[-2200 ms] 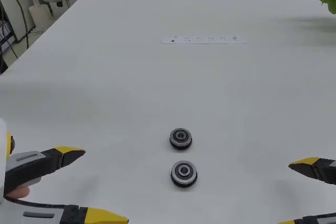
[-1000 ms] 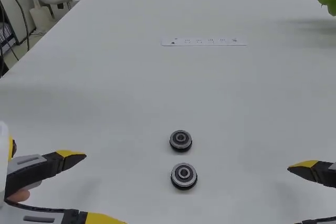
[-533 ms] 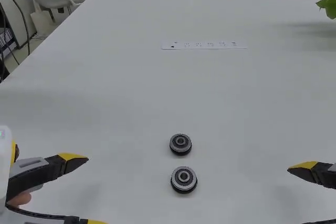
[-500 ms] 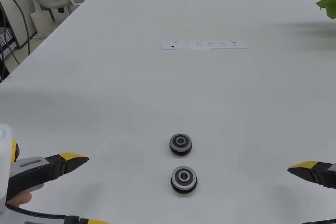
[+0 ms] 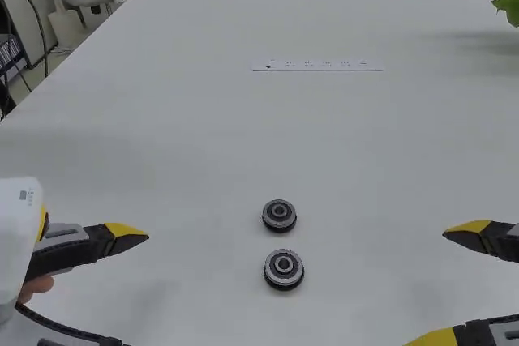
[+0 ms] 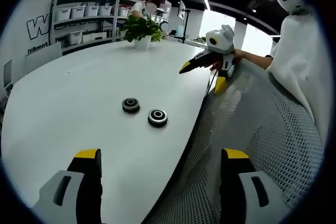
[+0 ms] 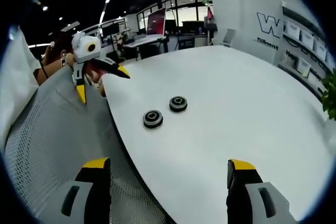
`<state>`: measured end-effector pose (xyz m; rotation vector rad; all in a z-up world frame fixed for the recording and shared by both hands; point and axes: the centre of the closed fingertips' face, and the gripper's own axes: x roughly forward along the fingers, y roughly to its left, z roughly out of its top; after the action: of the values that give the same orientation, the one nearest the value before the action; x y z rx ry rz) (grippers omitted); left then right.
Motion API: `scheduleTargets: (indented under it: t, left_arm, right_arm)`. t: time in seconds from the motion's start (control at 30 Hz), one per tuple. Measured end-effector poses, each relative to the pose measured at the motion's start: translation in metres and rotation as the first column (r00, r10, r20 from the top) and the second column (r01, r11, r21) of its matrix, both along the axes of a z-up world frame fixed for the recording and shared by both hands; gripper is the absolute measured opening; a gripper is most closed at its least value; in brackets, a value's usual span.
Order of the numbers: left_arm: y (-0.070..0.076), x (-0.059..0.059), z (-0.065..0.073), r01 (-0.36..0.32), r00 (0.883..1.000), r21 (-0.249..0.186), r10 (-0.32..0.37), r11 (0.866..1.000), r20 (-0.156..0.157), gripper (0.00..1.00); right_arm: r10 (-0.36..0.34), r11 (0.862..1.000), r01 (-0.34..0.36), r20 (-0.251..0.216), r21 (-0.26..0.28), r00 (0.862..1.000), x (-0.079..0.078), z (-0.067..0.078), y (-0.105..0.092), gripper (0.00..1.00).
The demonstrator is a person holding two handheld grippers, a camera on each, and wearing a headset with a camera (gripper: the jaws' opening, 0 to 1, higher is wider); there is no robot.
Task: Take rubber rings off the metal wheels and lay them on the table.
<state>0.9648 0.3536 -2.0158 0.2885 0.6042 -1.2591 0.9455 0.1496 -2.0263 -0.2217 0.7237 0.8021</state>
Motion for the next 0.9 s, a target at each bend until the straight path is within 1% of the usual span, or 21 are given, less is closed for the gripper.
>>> scheduleTargets:
  t: [0.07,0.13,0.23,0.27,0.33,0.43,0.47,0.5,0.53,0.6,0.7,0.73,0.77,0.8,0.83,0.87,0.9]
  left_arm:
    - [-0.003,0.003,0.008,0.006,1.000,-0.013,-0.006,1.000,0.015,0.92]
    - [-0.005,0.004,0.013,0.014,1.000,-0.015,-0.014,1.000,0.026,0.92]
    - [-0.006,0.009,0.021,0.023,0.998,0.013,-0.024,1.000,0.051,0.92]
    - [-0.005,0.013,0.025,0.020,0.997,0.031,-0.022,0.999,0.070,0.92]
    - [-0.007,0.018,0.034,0.028,0.993,0.037,-0.032,0.999,0.112,0.93]
    - [-0.011,0.024,0.047,0.028,0.990,0.036,-0.033,0.999,0.136,0.91]
    - [-0.013,0.026,0.051,0.031,0.989,0.035,-0.036,0.999,0.146,0.91]
    - [-0.016,0.029,0.057,0.032,0.986,0.031,-0.036,0.999,0.163,0.90]
    - [-0.017,0.032,0.060,0.028,0.985,0.035,-0.033,0.999,0.171,0.88]
    - [-0.022,0.037,0.067,0.029,0.982,0.038,-0.035,0.999,0.183,0.85]
    - [-0.032,0.041,0.079,0.070,0.971,0.039,-0.077,0.997,0.225,0.86]
    - [-0.034,0.043,0.081,0.075,0.969,0.043,-0.083,0.996,0.233,0.86]
    - [-0.035,0.043,0.082,0.077,0.968,0.044,-0.086,0.996,0.237,0.85]
    - [-0.040,0.047,0.087,0.090,0.960,0.046,-0.099,0.995,0.261,0.85]
    - [-0.043,0.049,0.089,0.094,0.956,0.044,-0.103,0.995,0.273,0.84]
    - [-0.046,0.053,0.091,0.097,0.951,0.041,-0.105,0.994,0.291,0.82]
    - [-0.049,0.058,0.094,0.091,0.944,0.032,-0.096,0.995,0.316,0.79]
  right_arm:
    - [0.011,1.000,-0.011,0.012,-0.005,1.000,0.004,0.005,0.002,0.91]
    - [0.027,1.000,-0.027,0.025,-0.011,0.999,0.008,0.011,0.005,0.91]
    - [0.047,0.999,-0.046,0.048,-0.010,0.998,0.014,0.022,0.009,0.90]
    - [0.055,0.998,-0.055,0.059,-0.008,0.997,0.017,0.027,0.011,0.90]
    - [0.070,0.998,-0.070,0.081,-0.003,0.994,0.023,0.037,0.015,0.89]
    - [0.093,0.996,-0.093,0.108,-0.002,0.990,0.032,0.049,0.021,0.88]
    - [0.104,0.995,-0.104,0.124,-0.007,0.987,0.037,0.055,0.024,0.88]
    - [0.112,0.994,-0.110,0.140,-0.016,0.984,0.041,0.059,0.025,0.87]
    - [0.126,0.992,-0.123,0.163,-0.028,0.979,0.047,0.065,0.027,0.85]
    - [0.136,0.991,-0.133,0.178,-0.030,0.975,0.054,0.072,0.031,0.84]
    - [0.160,0.987,-0.157,0.199,-0.032,0.967,0.064,0.082,0.040,0.84]
    - [0.172,0.985,-0.168,0.210,-0.038,0.962,0.068,0.085,0.044,0.83]
    - [0.175,0.985,-0.170,0.214,-0.040,0.961,0.069,0.086,0.045,0.83]
    - [0.187,0.982,-0.183,0.230,-0.042,0.955,0.073,0.090,0.051,0.82]
    - [0.191,0.982,-0.187,0.238,-0.040,0.952,0.075,0.091,0.054,0.82]
    - [0.192,0.981,-0.189,0.245,-0.037,0.950,0.077,0.093,0.056,0.82]
    - [0.197,0.980,-0.193,0.253,-0.037,0.947,0.080,0.095,0.059,0.81]
